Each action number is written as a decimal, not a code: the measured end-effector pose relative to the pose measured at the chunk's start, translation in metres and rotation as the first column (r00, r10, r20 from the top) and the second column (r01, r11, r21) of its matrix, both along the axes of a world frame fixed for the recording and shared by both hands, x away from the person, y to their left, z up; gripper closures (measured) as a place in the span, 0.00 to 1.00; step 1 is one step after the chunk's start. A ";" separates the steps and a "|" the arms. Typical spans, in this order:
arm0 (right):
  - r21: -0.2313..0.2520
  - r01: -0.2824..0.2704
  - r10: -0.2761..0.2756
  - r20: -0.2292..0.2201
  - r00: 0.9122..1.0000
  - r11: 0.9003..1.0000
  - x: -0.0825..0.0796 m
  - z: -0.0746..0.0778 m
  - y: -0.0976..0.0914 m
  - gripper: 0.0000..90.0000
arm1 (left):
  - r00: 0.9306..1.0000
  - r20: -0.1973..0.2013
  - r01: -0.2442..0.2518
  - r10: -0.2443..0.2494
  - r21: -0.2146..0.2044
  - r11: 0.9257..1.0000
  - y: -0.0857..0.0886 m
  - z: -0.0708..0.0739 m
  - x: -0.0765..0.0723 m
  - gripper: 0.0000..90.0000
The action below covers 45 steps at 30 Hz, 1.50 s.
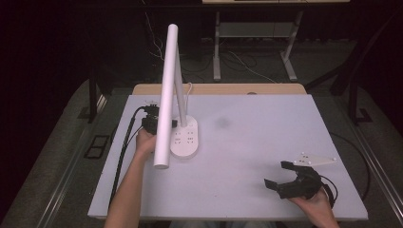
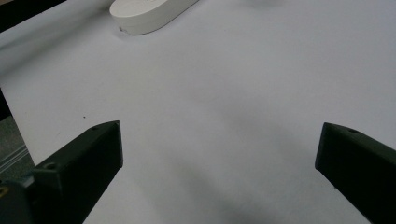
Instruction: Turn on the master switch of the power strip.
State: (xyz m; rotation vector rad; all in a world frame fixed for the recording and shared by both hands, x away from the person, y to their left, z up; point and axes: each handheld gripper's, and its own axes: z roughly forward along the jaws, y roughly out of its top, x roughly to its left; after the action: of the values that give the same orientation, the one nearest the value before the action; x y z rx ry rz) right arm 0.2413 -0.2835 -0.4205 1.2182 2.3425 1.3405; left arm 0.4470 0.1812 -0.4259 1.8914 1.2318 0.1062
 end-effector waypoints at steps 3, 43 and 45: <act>-0.001 -0.002 0.002 0.000 1.000 1.000 0.000 0.000 0.000 0.00 | 1.000 0.009 -0.004 0.004 0.000 1.000 -0.001 -0.001 0.000 1.00; -0.001 0.004 -0.004 0.007 1.000 1.000 -0.001 0.001 -0.003 0.00 | 0.999 0.032 -0.023 0.019 0.119 0.993 -0.016 0.003 -0.004 1.00; -0.001 0.005 -0.005 0.007 1.000 1.000 -0.001 0.001 -0.003 0.00 | 0.999 0.031 -0.024 0.021 0.105 0.994 -0.016 0.003 -0.004 1.00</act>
State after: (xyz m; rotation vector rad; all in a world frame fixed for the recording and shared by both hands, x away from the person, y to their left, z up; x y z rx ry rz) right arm 0.2403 -0.2865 -0.4194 1.2160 2.3342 1.3393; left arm 0.4428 0.1656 -0.4230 1.9600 1.2493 0.2144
